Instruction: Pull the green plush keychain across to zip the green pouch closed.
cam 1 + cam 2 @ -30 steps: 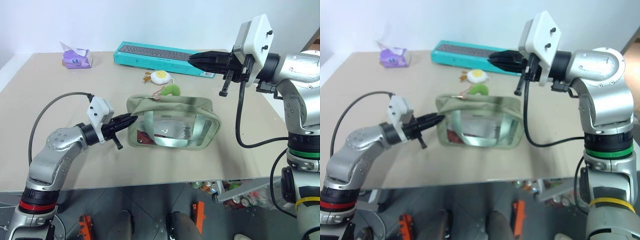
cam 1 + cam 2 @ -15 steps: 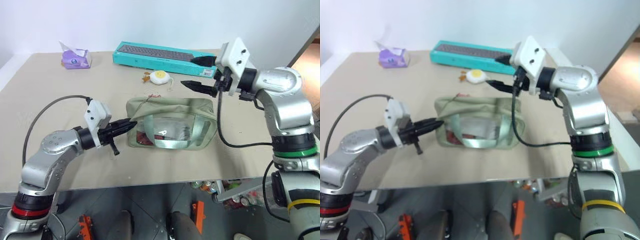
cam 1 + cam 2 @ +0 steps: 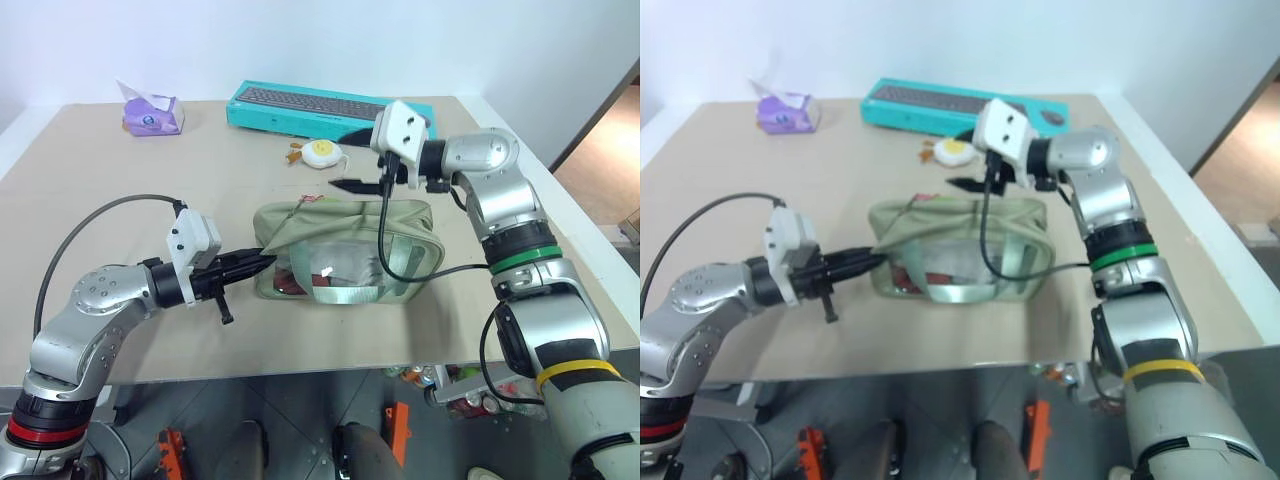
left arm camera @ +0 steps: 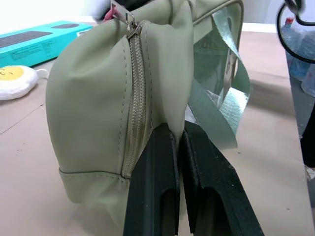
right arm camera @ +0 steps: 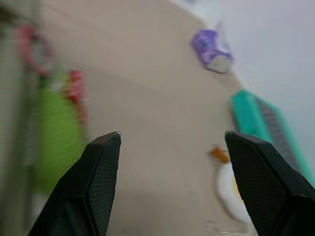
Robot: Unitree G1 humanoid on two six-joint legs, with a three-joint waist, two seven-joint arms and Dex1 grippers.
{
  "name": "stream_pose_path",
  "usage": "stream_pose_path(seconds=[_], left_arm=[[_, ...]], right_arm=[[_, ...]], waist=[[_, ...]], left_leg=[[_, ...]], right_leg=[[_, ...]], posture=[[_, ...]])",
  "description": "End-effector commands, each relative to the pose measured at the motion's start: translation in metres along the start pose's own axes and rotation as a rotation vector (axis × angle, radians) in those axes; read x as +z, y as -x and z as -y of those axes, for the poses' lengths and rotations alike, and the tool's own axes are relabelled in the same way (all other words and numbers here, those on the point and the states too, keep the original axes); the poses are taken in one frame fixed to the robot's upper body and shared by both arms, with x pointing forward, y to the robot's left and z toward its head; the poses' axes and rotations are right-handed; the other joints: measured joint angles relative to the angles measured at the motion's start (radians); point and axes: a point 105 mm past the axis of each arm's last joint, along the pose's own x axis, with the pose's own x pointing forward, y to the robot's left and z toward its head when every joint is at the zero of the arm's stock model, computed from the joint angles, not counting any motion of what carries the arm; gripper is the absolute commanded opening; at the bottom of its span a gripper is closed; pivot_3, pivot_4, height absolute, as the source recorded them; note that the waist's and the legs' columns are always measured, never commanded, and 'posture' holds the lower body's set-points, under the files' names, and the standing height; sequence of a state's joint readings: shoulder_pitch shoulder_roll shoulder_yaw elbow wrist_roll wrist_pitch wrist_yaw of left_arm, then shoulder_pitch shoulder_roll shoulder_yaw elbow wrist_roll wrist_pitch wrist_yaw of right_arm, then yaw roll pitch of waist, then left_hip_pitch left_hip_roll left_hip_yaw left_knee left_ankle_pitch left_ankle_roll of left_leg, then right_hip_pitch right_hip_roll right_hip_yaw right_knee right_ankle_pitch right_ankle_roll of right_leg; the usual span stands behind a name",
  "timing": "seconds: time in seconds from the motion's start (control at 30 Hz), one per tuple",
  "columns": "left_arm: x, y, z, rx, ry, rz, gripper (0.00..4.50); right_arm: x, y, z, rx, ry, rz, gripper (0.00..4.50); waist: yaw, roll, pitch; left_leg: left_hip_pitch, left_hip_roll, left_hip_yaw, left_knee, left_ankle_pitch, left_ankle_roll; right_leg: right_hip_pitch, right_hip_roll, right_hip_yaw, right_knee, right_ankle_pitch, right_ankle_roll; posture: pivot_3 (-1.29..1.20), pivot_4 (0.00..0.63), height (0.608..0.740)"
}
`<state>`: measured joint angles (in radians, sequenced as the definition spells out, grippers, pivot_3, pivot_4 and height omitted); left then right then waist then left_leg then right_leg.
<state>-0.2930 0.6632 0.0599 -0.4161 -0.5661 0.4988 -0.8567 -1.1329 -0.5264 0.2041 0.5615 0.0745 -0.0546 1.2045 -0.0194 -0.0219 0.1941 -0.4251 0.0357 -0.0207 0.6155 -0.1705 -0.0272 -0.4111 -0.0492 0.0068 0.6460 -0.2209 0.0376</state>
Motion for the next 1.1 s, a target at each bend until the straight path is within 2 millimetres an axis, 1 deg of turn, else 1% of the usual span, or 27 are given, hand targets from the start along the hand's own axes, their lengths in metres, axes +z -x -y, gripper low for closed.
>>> stream_pose_path(seconds=[0.03, 0.13, 0.23, 0.33, 0.5, 0.8, 0.93, 1.0, 1.03, 1.07, 1.1], left_arm=[[-0.002, -0.001, 0.003, -0.009, -0.01, -0.019, 0.0], [-0.001, -0.002, 0.003, -0.01, -0.012, -0.02, 0.0], [-0.001, -0.003, 0.003, -0.014, -0.016, -0.023, 0.0], [0.0, -0.004, 0.003, -0.014, -0.018, -0.021, 0.0], [0.002, -0.006, 0.002, -0.01, -0.019, -0.018, 0.0], [0.003, -0.008, 0.0, 0.002, -0.023, -0.012, 0.0], [0.003, -0.008, 0.0, 0.003, -0.022, -0.01, 0.0], [0.003, -0.008, 0.0, 0.007, -0.023, -0.01, 0.0], [0.003, -0.008, 0.0, 0.008, -0.023, -0.009, 0.0], [0.002, -0.008, 0.0, 0.009, -0.023, -0.009, 0.0], [0.002, -0.009, 0.0, 0.01, -0.023, -0.009, 0.0]], right_arm=[[0.022, 0.007, -0.005, 0.06, 0.026, 0.047, 3.5], [0.023, 0.009, -0.011, 0.094, -0.003, 0.043, 3.5], [0.022, 0.009, -0.016, 0.115, -0.03, 0.037, 3.5], [0.019, 0.006, -0.025, 0.144, -0.05, 0.03, 3.5], [0.008, -0.003, -0.041, 0.191, -0.083, 0.014, 3.5], [0.002, -0.013, -0.055, 0.256, -0.127, 0.002, 3.5], [0.0, -0.016, -0.055, 0.256, -0.138, -0.003, 2.43], [-0.001, -0.017, -0.053, 0.248, -0.141, -0.004, 1.58], [-0.001, -0.017, -0.052, 0.244, -0.14, -0.005, 1.28], [-0.002, -0.017, -0.051, 0.242, -0.14, -0.006, 0.89], [-0.002, -0.016, -0.051, 0.241, -0.139, -0.009, 0.63]], waist=[[0.0, 0.0, 0.0], [0.0, 0.0, 0.0], [0.0, 0.0, 0.0], [0.001, 0.0, 0.0], [0.001, 0.0, 0.0], [0.001, 0.0, 0.0], [0.001, 0.0, 0.0], [0.001, 0.0, 0.0], [0.001, 0.0, 0.0], [0.001, 0.0, 0.0], [0.001, 0.0, 0.0]], left_leg=[[0.001, 0.0, 0.0, 0.0, 0.0, 0.0], [0.001, 0.001, -0.001, 0.0, 0.0, 0.0], [0.001, 0.001, 0.0, 0.001, 0.0, 0.0], [0.002, 0.001, 0.0, 0.002, 0.0, 0.0], [0.002, 0.001, 0.0, 0.002, 0.0, 0.0], [0.002, 0.001, 0.0, 0.002, 0.0, 0.0], [0.002, 0.001, 0.0, 0.002, 0.0, 0.0], [0.002, 0.001, 0.0, 0.002, 0.0, 0.0], [0.002, 0.001, 0.0, 0.002, 0.0, 0.0], [0.002, 0.001, 0.0, 0.002, 0.0, 0.0], [0.002, 0.001, 0.0, 0.002, 0.0, 0.0]], right_leg=[[0.0, 0.0, 0.0, 0.0, 0.0, 0.0], [0.001, 0.001, -0.001, 0.001, -0.003, 0.003], [0.001, 0.001, -0.001, 0.001, -0.002, 0.002], [0.002, 0.001, -0.001, 0.001, -0.003, 0.001], [0.002, 0.001, -0.001, 0.001, -0.002, 0.003], [0.002, 0.001, -0.001, 0.001, -0.001, 0.004], [0.002, 0.001, -0.001, 0.001, -0.001, 0.004], [0.002, 0.001, -0.001, 0.001, -0.001, 0.004], [0.002, 0.001, -0.001, 0.001, -0.001, 0.004], [0.002, 0.001, -0.001, 0.001, -0.001, 0.004], [0.002, 0.001, -0.001, 0.001, -0.001, 0.004]], posture=[[0.0, 0.15, 0.74], [0.0, 0.15, 0.74], [0.0, 0.15, 0.74], [0.0, 0.15, 0.74], [0.0, 0.15, 0.74], [0.0, 0.15, 0.74], [0.0, 0.15, 0.74], [0.0, 0.15, 0.74], [0.0, 0.15, 0.74], [0.0, 0.15, 0.74], [0.0, 0.15, 0.74]])
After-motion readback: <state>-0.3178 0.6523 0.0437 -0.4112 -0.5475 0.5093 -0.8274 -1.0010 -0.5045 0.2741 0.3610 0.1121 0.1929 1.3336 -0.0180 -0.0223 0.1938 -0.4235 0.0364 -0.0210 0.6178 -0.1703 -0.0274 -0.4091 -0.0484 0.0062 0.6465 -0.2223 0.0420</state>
